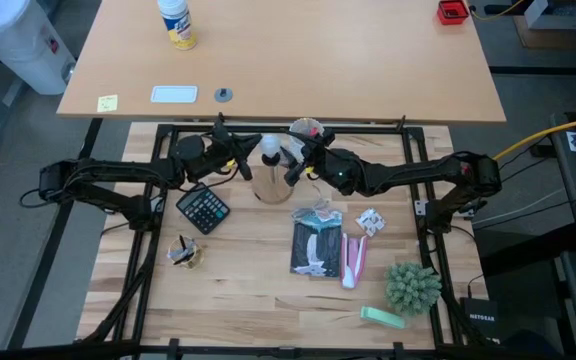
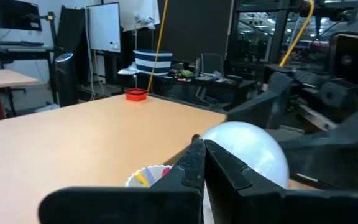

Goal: Screw lightbulb
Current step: Remove the lightbulb from the lamp

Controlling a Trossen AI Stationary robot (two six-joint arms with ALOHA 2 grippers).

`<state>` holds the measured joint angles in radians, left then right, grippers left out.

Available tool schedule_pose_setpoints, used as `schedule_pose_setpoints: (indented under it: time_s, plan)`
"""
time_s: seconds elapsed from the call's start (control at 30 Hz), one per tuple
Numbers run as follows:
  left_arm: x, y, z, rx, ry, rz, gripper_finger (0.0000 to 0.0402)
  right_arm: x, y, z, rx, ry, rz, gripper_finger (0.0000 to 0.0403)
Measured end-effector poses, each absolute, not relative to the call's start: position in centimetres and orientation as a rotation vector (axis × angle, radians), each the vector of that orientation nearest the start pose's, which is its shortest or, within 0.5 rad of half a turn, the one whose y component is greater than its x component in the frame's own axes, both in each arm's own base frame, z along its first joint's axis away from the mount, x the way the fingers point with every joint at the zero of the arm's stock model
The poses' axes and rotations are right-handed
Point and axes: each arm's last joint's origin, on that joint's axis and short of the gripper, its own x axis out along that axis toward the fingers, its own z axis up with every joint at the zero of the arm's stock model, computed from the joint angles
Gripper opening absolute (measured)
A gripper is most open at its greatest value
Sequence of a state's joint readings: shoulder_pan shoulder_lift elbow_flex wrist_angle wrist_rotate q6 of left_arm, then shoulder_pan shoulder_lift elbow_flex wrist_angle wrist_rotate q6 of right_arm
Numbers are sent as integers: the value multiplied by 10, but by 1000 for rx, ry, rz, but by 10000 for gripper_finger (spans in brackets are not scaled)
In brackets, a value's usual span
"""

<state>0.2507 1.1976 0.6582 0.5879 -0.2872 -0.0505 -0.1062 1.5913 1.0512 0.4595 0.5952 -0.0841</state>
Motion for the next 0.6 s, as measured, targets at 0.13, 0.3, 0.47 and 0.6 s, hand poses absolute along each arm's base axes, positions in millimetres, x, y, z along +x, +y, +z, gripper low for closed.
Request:
schedule_pose_setpoints:
  time_s: [0.13, 0.3, 0.47, 0.6]
  plan:
    - [249, 71, 281, -52, -68, 519, 1, 354, -56, 285, -103, 113, -732, 255]
    - [250, 69, 282, -52, -72, 477, 1, 353, -58, 285, -104, 114, -754, 255]
    - [251, 67, 281, -47, -69, 480, 1, 353, -59, 285, -103, 113, -749, 255]
    - [250, 67, 281, -46, -68, 488, 1, 353, -58, 285, -103, 113, -746, 255]
